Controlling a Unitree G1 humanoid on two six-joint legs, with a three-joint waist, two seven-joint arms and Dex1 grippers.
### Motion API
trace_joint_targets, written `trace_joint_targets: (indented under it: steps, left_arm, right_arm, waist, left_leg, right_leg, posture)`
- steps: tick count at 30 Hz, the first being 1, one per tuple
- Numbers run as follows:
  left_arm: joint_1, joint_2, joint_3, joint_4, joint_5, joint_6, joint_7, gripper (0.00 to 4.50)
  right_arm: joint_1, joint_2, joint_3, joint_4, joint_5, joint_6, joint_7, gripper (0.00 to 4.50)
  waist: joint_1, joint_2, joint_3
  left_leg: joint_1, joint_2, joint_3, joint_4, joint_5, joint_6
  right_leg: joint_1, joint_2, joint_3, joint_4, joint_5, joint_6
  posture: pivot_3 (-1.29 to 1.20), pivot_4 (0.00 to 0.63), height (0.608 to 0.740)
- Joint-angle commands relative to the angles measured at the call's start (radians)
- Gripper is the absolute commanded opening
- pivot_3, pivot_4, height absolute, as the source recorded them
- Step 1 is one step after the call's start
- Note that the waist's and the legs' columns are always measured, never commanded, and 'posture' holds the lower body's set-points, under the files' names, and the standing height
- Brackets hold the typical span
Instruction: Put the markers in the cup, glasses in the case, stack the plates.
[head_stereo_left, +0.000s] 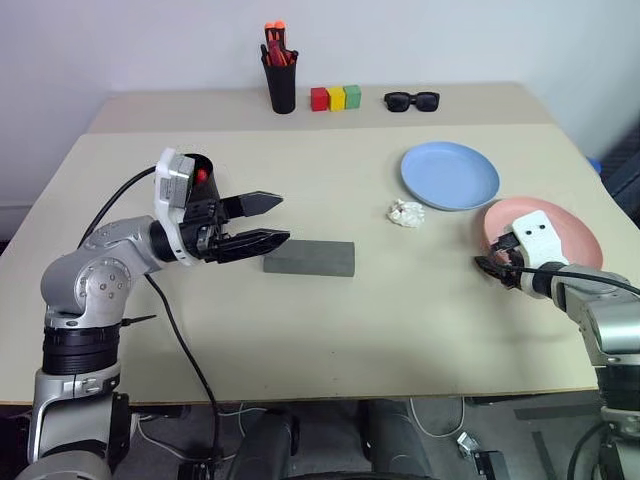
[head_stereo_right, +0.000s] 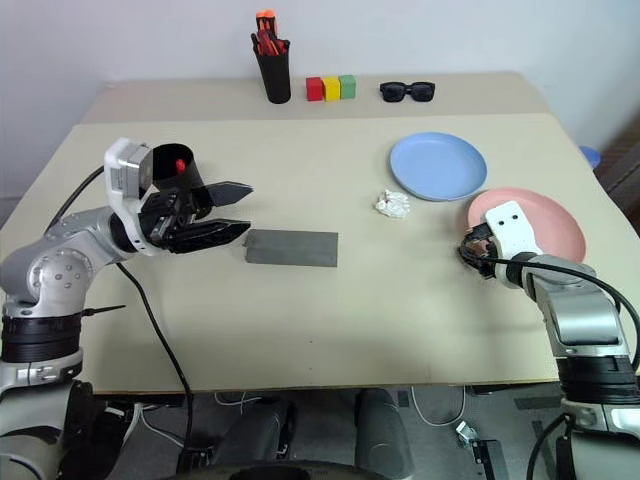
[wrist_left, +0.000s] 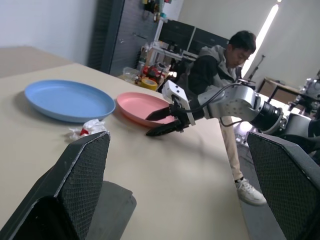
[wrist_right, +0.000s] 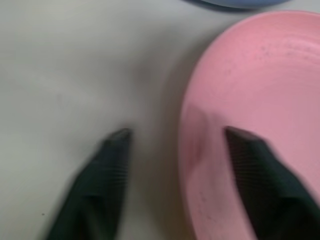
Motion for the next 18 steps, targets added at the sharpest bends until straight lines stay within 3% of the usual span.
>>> trace_joint_targets:
  steps: [1,2,3,10,18]
  left_arm:
    - [0.004,0.009,0.019,-0.019,-0.016,-0.019,0.009,4.5]
    - [0.004,0.008,0.017,-0.019,-0.016,-0.02,0.011,4.5]
    - [0.006,0.009,0.016,-0.018,-0.016,-0.023,0.011,4.5]
    - [-0.068,-0.044,0.09,0.055,-0.075,-0.017,0.112,4.5]
    - [-0.069,-0.026,0.056,0.064,0.003,-0.086,0.112,4.5]
  right_arm:
    - [-0.038,-0.01,-0.021,0.045,-0.022,0.012,-0.03,0.8]
    - [-0.047,-0.011,-0.023,0.055,-0.024,0.011,-0.034,0.29]
    - [-0.053,-0.013,-0.024,0.061,-0.031,0.007,-0.041,0.05]
    - [-0.185,0.01,-0.114,0.206,-0.077,-0.084,-0.217,0.05]
    - [-0.437,0.119,0.049,0.434,-0.162,-0.417,-0.2,0.05]
  waist:
    - [-0.001,0.0,0.0]
    - [-0.002,0.0,0.0]
    - [-0.002,0.0,0.0]
    - [0.0,0.0,0.0]
    - [-0.037,0.001,0.0]
  left_leg:
    - [0.0,0.0,0.0,0.0,0.0,0.0]
    - [0.0,0.0,0.0,0.0,0.0,0.0]
    - [0.0,0.0,0.0,0.0,0.0,0.0]
    - [0.0,0.0,0.0,0.0,0.0,0.0]
    - [0.001,0.0,0.002,-0.001,0.0,0.0]
  right_leg:
    - [0.0,0.0,0.0,0.0,0.0,0.0]
    - [0.0,0.0,0.0,0.0,0.0,0.0]
    - [0.0,0.0,0.0,0.0,0.0,0.0]
    - [0.0,-0.001,0.0,0.0,0.0,0.0]
    - [-0.002,0.0,0.001,0.0,0.0,0.0]
  posture:
    - [0.0,0.15,0.74]
    - [0.0,0.15,0.74]
    - [0.0,0.15,0.74]
    - [0.0,0.15,0.74]
    - [0.0,0.15,0.74]
